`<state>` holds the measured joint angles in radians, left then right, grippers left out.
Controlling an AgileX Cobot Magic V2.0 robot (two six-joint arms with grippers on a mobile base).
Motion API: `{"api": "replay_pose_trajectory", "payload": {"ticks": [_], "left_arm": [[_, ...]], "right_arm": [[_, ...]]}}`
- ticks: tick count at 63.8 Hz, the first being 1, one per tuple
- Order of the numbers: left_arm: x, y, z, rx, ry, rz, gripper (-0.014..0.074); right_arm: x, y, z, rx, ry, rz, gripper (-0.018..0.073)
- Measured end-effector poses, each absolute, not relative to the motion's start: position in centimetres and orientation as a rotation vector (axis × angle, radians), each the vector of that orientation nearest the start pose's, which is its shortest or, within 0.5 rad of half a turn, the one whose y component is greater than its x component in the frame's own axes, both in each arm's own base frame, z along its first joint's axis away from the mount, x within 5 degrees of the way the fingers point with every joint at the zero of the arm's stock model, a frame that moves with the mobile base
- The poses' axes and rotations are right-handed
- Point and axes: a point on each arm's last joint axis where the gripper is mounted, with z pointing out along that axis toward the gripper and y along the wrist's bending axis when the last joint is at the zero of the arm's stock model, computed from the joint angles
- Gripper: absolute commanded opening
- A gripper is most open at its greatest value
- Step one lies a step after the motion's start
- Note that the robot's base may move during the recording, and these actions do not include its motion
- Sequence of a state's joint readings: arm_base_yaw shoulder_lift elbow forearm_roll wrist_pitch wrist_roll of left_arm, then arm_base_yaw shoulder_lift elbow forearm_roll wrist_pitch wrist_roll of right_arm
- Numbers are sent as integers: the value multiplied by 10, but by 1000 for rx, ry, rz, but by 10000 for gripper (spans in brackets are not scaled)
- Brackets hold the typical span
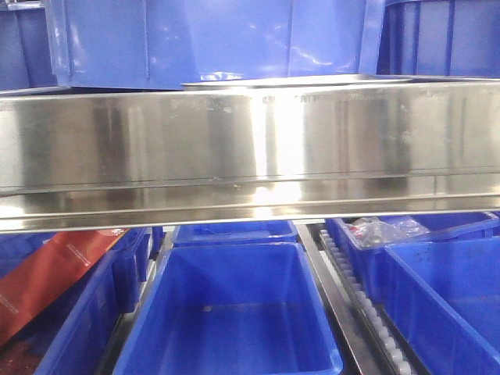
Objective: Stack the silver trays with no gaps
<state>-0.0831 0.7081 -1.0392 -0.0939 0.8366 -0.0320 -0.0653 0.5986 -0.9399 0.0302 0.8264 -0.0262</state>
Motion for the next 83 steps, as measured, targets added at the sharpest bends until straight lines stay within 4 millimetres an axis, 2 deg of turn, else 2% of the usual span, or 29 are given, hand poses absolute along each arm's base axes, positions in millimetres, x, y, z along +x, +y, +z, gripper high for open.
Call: {"api": "replay_pose_trajectory", "payload": {"ticks": [11, 17, 27, 39, 49, 58, 67, 69, 72, 79, 83], "left_arm": [[169, -30, 403, 31, 2170, -311, -16], [195, -46, 394, 88, 2242, -358, -16], [230, -92, 390, 240, 2277, -440, -17], [262, -155, 389, 353, 2311, -407, -17], [288, -205, 378, 390, 2390, -308, -17], [305, -237, 367, 405, 2467, -243, -17], [319, -253, 356, 396, 2522, -205, -4], [323, -255, 353, 389, 2531, -195, 8], [326, -257, 349, 386, 2538, -181, 52], [329, -259, 345, 384, 2545, -166, 184], [331, -258, 343, 368, 2544, -146, 269]], "right_arm": [[143, -3, 401, 66, 2138, 64, -79], [174, -2, 394, 84, 2222, 118, -79], [222, 1, 378, 105, 2354, 197, -79], [265, 17, 377, 17, 2409, 243, -78], [294, 38, 381, -68, 2410, 276, -78], [316, 55, 379, -132, 2433, 298, -78], [337, 70, 369, -173, 2464, 312, -64], [341, 72, 366, -180, 2472, 314, -43], [347, 76, 363, -190, 2486, 317, 38], [357, 79, 354, -196, 2521, 319, 316], [362, 79, 349, -196, 2535, 318, 429]]}}
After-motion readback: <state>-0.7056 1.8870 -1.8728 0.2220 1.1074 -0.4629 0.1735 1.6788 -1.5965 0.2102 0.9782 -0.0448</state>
